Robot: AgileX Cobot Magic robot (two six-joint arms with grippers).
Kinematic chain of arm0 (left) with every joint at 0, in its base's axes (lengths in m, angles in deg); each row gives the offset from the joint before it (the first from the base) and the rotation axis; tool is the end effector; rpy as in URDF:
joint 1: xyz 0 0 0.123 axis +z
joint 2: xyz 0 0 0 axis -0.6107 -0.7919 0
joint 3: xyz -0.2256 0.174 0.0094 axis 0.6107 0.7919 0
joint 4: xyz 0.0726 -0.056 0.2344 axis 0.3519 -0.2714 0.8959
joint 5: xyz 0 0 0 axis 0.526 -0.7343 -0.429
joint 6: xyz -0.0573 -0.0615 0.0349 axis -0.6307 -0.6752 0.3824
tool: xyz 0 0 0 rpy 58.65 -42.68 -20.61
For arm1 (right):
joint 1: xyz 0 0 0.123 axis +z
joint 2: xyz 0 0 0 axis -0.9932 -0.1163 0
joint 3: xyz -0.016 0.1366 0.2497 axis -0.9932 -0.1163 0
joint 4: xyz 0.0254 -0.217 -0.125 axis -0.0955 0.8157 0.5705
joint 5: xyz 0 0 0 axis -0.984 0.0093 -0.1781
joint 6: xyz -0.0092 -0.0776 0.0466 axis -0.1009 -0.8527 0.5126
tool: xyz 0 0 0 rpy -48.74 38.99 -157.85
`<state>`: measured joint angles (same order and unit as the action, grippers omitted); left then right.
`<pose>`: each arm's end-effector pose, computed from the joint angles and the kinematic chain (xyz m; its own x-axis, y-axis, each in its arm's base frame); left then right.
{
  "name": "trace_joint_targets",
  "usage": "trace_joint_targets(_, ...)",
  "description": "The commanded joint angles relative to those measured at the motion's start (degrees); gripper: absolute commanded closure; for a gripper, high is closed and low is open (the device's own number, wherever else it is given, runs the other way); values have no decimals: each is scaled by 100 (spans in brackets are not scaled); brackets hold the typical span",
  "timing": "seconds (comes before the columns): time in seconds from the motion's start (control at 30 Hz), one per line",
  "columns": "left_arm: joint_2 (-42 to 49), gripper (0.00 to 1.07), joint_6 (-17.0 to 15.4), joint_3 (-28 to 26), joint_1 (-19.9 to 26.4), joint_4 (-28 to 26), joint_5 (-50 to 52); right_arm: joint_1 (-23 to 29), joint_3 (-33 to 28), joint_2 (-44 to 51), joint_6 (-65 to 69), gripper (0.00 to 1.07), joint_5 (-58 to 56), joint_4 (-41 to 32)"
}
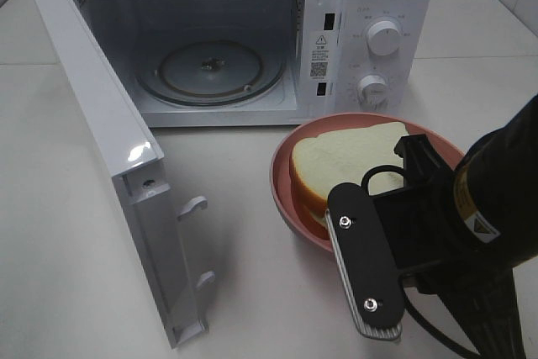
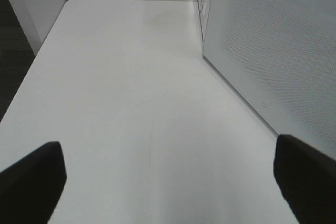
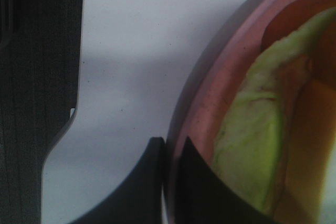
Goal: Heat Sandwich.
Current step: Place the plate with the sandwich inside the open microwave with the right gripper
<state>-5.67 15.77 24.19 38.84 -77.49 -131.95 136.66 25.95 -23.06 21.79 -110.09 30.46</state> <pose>-0.0045 -0.0037 0.2783 -0.4362 -0.0209 -0.8996 0.0088 0.9996 -0.0274 0.1472 0.1655 0.2074 0.1458 -0.9882 -0.0468 -0.9317 -0.1213 -0.3425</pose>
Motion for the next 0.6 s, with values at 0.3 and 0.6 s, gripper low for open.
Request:
trace_joint_targets(0.3,160,5,11,11,17,-17,34,-636,-11,29,-1278,107,109,120)
trace_joint_targets(0.6,160,5,11,11,17,-17,34,-1358,-11,29,-3002,107,481,-355)
